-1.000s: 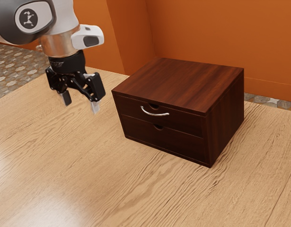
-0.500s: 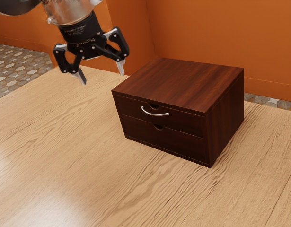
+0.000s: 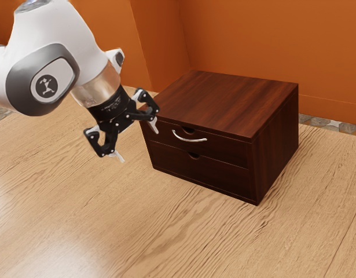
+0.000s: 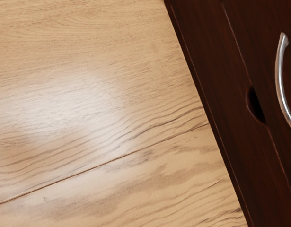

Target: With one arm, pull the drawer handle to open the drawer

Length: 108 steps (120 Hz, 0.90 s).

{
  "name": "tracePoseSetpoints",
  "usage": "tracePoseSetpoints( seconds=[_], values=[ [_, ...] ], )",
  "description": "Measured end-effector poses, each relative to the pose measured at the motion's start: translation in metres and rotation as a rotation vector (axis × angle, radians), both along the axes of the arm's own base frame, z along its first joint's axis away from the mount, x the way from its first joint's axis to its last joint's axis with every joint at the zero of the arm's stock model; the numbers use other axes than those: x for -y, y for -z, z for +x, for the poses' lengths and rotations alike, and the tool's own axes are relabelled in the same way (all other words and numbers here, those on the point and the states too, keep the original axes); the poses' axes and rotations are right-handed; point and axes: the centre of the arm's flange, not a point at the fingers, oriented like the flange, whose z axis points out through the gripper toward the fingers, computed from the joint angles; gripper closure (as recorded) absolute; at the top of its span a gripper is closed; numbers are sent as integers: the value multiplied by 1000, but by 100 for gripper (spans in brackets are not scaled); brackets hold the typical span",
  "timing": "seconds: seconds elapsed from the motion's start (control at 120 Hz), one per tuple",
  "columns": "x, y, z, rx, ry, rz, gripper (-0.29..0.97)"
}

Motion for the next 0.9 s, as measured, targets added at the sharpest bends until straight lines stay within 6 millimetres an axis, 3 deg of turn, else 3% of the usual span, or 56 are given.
tracePoseSetpoints(
  seconds=[0.375,0.9],
  values=[
    [-2,46,13,88,-166,-63,0],
    [-5,72,38,165,-271,-108,0]
  ],
)
